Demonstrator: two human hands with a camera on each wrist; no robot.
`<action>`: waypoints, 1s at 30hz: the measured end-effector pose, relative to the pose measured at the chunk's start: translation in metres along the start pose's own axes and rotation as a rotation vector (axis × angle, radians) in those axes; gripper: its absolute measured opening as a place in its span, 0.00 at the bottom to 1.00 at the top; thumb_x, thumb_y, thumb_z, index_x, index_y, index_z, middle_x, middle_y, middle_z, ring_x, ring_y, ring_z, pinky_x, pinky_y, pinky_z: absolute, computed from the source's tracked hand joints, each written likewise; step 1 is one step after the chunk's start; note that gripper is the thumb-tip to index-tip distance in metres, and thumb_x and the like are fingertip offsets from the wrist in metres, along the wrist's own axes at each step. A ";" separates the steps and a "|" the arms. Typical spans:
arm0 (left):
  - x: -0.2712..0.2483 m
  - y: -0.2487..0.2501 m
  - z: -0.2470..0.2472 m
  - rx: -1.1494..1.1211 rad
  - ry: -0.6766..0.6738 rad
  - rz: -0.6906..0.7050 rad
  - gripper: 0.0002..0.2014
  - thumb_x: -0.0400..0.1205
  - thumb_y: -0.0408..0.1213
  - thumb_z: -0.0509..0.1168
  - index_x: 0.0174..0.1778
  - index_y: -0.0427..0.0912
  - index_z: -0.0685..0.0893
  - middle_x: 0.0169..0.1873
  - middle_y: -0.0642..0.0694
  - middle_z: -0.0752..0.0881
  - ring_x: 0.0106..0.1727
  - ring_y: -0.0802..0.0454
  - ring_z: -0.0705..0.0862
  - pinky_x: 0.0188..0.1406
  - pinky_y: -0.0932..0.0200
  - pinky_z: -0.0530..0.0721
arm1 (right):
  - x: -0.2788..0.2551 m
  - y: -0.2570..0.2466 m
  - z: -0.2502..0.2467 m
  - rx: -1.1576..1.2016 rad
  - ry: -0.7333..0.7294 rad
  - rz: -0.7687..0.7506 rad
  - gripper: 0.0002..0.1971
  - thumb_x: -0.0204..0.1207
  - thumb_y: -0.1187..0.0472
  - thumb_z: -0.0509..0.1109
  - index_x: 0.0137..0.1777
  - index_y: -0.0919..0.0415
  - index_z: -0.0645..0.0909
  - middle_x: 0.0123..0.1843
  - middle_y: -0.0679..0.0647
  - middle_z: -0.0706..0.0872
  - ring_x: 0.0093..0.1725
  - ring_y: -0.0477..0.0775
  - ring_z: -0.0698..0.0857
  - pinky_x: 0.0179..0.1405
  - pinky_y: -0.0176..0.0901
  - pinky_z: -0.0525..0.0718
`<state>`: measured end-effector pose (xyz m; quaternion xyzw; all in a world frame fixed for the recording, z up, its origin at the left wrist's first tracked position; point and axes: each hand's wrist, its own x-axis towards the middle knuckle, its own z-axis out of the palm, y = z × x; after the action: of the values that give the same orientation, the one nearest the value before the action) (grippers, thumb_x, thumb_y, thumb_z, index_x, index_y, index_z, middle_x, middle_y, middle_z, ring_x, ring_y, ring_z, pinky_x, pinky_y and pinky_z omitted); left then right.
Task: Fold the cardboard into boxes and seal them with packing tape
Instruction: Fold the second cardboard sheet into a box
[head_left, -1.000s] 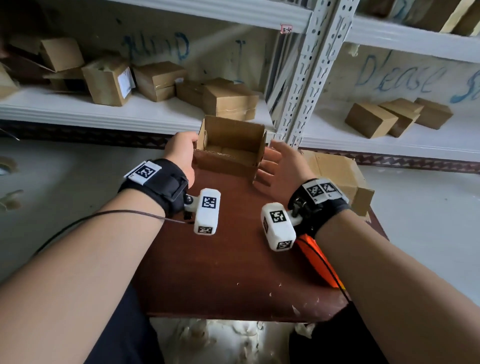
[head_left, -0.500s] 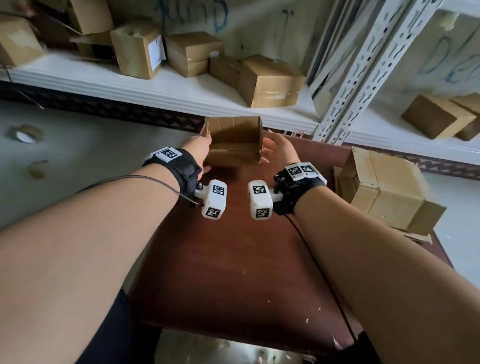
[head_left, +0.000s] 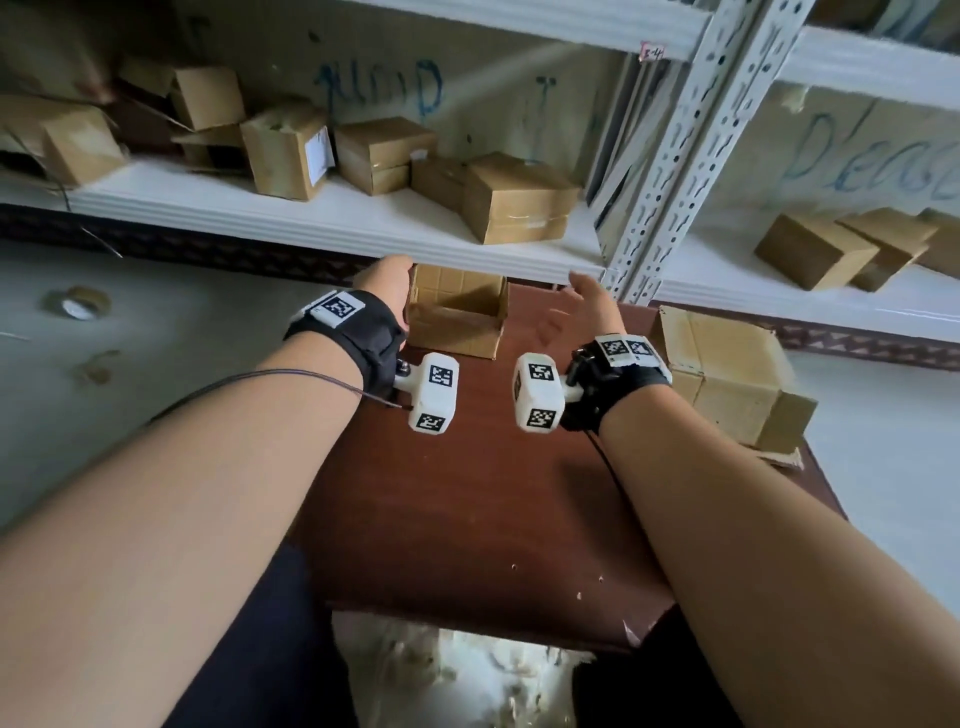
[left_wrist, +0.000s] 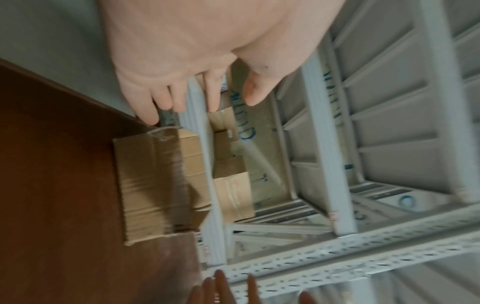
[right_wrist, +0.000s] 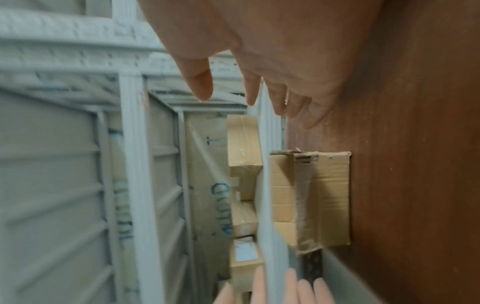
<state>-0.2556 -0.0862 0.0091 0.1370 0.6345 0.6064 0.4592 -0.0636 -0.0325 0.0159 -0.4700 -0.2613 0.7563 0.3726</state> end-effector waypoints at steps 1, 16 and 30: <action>-0.017 0.008 0.002 -0.029 -0.019 -0.009 0.13 0.89 0.44 0.59 0.66 0.45 0.80 0.80 0.39 0.75 0.77 0.39 0.77 0.80 0.42 0.70 | -0.014 -0.004 -0.006 0.032 -0.017 -0.033 0.27 0.87 0.46 0.64 0.84 0.53 0.72 0.85 0.60 0.71 0.71 0.64 0.75 0.71 0.61 0.75; -0.106 -0.037 0.019 0.089 -0.207 0.000 0.11 0.89 0.43 0.60 0.63 0.47 0.82 0.61 0.47 0.89 0.62 0.49 0.87 0.59 0.50 0.82 | -0.093 -0.001 -0.066 -0.020 -0.003 -0.210 0.15 0.81 0.44 0.63 0.54 0.53 0.84 0.66 0.59 0.89 0.69 0.59 0.84 0.72 0.55 0.78; -0.062 -0.096 0.178 0.212 -0.387 -0.081 0.14 0.89 0.51 0.60 0.61 0.47 0.83 0.62 0.47 0.84 0.60 0.50 0.81 0.61 0.49 0.77 | -0.014 -0.083 -0.177 -0.446 0.496 -0.425 0.27 0.75 0.39 0.66 0.67 0.56 0.85 0.59 0.49 0.82 0.52 0.49 0.82 0.55 0.49 0.79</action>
<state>-0.0522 -0.0392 -0.0232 0.2728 0.5997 0.4797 0.5795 0.1264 0.0125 0.0102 -0.6433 -0.4128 0.4505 0.4613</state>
